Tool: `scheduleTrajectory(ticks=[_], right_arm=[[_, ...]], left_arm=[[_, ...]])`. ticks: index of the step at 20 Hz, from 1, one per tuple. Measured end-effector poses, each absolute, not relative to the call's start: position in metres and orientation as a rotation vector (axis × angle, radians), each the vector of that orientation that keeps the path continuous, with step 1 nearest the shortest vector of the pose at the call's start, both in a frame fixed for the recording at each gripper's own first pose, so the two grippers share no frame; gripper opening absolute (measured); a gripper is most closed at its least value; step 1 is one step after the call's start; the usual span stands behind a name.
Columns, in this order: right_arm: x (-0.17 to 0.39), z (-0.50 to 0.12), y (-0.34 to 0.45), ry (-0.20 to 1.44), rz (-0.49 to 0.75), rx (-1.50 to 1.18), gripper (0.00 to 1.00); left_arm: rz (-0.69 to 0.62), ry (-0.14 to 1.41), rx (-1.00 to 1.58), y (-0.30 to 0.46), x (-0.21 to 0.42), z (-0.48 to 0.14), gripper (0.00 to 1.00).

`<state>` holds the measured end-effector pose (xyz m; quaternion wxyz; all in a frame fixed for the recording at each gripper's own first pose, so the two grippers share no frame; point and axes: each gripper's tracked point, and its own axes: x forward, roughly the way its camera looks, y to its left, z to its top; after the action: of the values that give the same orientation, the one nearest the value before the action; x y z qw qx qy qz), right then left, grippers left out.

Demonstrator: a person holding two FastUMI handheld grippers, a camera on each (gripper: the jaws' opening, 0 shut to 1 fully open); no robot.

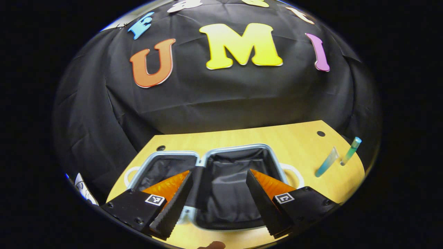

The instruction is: First open the suitcase, pack the skin care products into it, and then close the suitcase.

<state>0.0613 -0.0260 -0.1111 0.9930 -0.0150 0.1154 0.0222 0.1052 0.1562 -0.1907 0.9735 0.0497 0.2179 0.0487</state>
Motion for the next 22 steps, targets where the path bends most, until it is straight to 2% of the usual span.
scheduleTrajectory(ticks=[8,14,18,22], right_arm=[[0.067,-0.171,-0.033,0.311,0.123,-0.056,0.81],[0.077,-0.192,-0.039,0.366,0.084,-0.046,0.82],[0.083,-0.199,-0.053,0.397,0.041,-0.047,0.82],[0.092,-0.214,-0.067,0.43,0.007,-0.061,0.82]], left_arm=[[-0.131,0.504,0.154,-0.007,0.097,-0.235,0.99],[-0.273,0.566,0.125,-0.086,0.113,-0.274,0.99],[-0.314,0.567,0.113,-0.117,0.144,-0.293,0.99],[-0.297,0.578,0.09,-0.127,0.179,-0.318,0.96]])
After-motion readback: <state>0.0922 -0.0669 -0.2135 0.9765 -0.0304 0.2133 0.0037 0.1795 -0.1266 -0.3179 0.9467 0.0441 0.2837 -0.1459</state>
